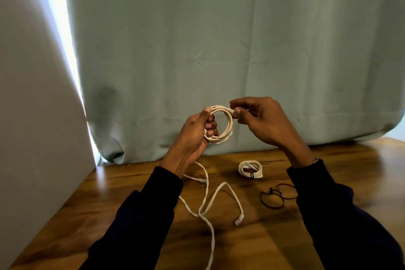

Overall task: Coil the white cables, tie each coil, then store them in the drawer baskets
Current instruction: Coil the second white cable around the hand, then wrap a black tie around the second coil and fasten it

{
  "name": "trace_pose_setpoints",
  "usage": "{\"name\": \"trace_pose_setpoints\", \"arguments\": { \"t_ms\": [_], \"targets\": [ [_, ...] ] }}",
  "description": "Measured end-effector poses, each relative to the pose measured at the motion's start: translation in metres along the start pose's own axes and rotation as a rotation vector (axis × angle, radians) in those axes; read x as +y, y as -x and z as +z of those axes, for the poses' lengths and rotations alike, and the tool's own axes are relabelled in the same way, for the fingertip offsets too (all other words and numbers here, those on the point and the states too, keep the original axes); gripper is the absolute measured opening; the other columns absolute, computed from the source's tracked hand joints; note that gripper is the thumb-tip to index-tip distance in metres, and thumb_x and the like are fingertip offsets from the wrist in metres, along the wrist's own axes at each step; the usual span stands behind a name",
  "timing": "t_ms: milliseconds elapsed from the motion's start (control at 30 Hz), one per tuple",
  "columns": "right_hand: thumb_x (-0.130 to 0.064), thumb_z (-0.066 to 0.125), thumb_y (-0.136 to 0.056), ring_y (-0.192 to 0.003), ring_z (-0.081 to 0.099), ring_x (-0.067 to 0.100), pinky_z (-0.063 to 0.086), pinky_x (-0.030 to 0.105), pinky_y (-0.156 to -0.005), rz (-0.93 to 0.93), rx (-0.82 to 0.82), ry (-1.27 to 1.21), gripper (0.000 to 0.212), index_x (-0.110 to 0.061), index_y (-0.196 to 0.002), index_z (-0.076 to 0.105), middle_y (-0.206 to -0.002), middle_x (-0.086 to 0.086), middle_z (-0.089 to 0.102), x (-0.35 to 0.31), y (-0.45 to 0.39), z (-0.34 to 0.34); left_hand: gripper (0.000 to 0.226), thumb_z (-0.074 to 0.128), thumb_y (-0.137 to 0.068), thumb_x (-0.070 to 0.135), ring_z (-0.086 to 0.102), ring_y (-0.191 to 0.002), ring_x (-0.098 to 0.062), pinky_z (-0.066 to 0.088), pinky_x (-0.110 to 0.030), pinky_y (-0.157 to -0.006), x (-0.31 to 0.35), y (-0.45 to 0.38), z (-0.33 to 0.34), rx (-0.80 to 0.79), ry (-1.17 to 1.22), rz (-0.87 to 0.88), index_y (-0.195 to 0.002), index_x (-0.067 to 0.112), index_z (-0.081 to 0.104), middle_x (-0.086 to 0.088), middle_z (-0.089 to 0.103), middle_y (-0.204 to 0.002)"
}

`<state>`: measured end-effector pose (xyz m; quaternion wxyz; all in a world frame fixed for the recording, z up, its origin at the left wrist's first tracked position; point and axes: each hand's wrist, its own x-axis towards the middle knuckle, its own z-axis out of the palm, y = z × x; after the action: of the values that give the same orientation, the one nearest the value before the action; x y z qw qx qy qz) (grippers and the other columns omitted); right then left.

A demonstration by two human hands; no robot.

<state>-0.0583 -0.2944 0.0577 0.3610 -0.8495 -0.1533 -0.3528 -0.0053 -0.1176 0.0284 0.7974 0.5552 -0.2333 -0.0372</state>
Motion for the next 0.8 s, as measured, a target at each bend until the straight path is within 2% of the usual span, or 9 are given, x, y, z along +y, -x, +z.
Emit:
{"name": "trace_pose_setpoints", "arguments": {
  "t_ms": [200,367,467,567,633,733,800],
  "targets": [
    [-0.017,0.065,-0.096,-0.088,0.072,0.010,0.060,0.031,-0.086,0.115,-0.019,0.104,0.026,-0.015,-0.122,0.071,-0.109,0.000,0.074,0.026,0.025,-0.022,0.036,0.040,-0.108,0.030,0.036,-0.049,-0.009,0.033,-0.028,-0.061,-0.033,0.002,0.030,-0.010,-0.035,-0.073,-0.077,0.012,0.049,0.005,0.039,-0.057],
    [-0.017,0.068,-0.094,-0.083,0.073,0.010,0.062,0.037,-0.083,0.264,-0.095,0.116,0.020,-0.017,-0.113,0.075,-0.096,-0.002,0.076,0.054,0.050,-0.037,0.037,0.040,-0.108,0.029,0.033,-0.051,-0.009,0.031,-0.026,-0.058,-0.058,0.012,0.049,-0.006,-0.044,-0.125,-0.076,0.013,0.049,0.004,0.036,-0.058],
    [-0.015,0.067,-0.094,-0.082,0.072,0.010,0.061,0.035,-0.084,0.319,-0.138,0.165,0.020,-0.016,-0.112,0.075,-0.098,-0.001,0.075,0.066,0.064,-0.042,0.036,0.039,-0.108,0.029,0.033,-0.051,-0.008,0.031,-0.021,-0.052,-0.072,0.019,0.056,-0.008,-0.066,-0.166,-0.077,0.014,0.047,0.003,0.035,-0.060],
    [-0.012,0.066,-0.094,-0.074,0.071,0.007,0.058,0.027,-0.075,0.389,-0.209,0.193,0.019,-0.014,-0.110,0.075,-0.086,-0.001,0.075,0.080,0.076,-0.042,0.036,0.039,-0.108,0.029,0.033,-0.050,-0.007,0.032,-0.019,-0.049,-0.083,0.024,0.059,-0.005,-0.088,-0.199,-0.077,0.014,0.048,0.003,0.034,-0.060],
    [-0.009,0.068,-0.092,-0.073,0.070,0.007,0.058,0.026,-0.074,0.412,-0.244,0.246,0.018,-0.014,-0.107,0.076,-0.085,0.000,0.076,0.094,0.083,-0.038,0.037,0.039,-0.108,0.028,0.033,-0.047,-0.006,0.032,-0.017,-0.046,-0.089,0.025,0.060,0.005,-0.095,-0.207,-0.076,0.013,0.048,0.003,0.033,-0.060],
    [-0.007,0.072,-0.087,-0.093,0.071,0.012,0.054,0.028,-0.089,0.417,-0.312,0.375,0.019,-0.016,-0.103,0.078,-0.101,0.000,0.077,0.118,0.091,-0.028,0.036,0.039,-0.108,0.030,0.034,-0.046,-0.006,0.034,-0.017,-0.045,-0.095,0.026,0.058,0.017,-0.106,-0.216,-0.077,0.013,0.048,0.003,0.034,-0.060],
    [-0.007,0.071,-0.088,-0.107,0.068,0.017,0.051,0.028,-0.093,0.405,-0.370,0.470,0.024,-0.017,-0.110,0.076,-0.113,0.002,0.074,0.134,0.095,-0.020,0.036,0.039,-0.108,0.029,0.034,-0.046,-0.006,0.034,-0.017,-0.045,-0.096,0.027,0.057,0.013,-0.102,-0.216,-0.077,0.013,0.048,0.004,0.034,-0.060]
  ]
}}
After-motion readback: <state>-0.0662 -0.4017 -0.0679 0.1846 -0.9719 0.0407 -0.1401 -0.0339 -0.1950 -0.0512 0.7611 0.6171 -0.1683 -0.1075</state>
